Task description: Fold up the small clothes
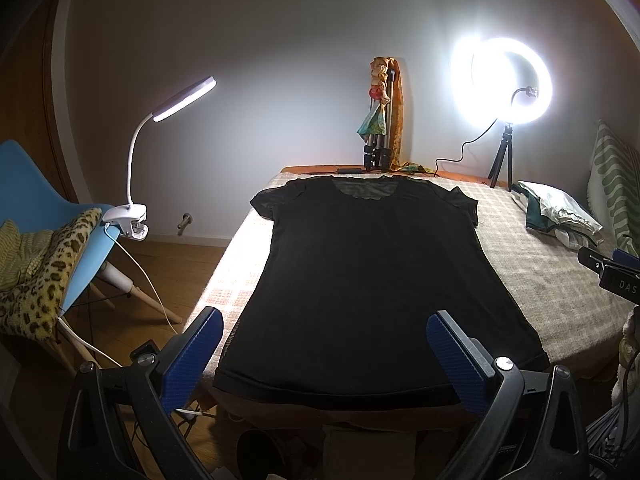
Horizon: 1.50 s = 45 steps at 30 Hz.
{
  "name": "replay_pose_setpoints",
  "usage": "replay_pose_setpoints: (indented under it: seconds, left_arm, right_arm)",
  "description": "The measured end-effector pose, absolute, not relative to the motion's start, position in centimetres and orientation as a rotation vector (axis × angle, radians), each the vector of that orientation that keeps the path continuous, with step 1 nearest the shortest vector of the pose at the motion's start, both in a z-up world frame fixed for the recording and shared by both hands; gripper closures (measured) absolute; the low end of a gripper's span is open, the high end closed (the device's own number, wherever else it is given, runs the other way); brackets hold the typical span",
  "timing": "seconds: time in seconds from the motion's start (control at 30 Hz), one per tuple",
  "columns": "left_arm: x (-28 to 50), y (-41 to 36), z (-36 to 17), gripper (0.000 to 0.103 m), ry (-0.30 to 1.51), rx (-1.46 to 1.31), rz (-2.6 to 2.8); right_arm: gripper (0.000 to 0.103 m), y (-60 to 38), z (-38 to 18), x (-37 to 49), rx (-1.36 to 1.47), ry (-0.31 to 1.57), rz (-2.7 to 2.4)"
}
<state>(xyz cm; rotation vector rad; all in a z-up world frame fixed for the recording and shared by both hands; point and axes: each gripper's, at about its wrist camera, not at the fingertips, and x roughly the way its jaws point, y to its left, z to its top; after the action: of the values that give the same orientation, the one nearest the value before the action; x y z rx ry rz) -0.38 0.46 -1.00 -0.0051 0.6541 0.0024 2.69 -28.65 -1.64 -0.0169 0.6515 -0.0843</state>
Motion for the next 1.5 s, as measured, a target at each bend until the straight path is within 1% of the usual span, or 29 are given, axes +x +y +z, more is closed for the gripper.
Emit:
replay_pose_setpoints:
  seconds: [0.87, 1.5]
  left_arm:
    - [0.0, 0.1, -0.6, 0.001, 0.661, -0.011, 0.012]
    - [0.8, 2.2, -1.4, 0.001, 0.694, -0.033, 0.054]
  right_arm:
    - [0.000, -28.4, -1.5, 2.7, -0.013, 0.649, -0.080]
    - [0.000, -26.7, -1.0, 3.6, -0.022, 0.640, -0.066]
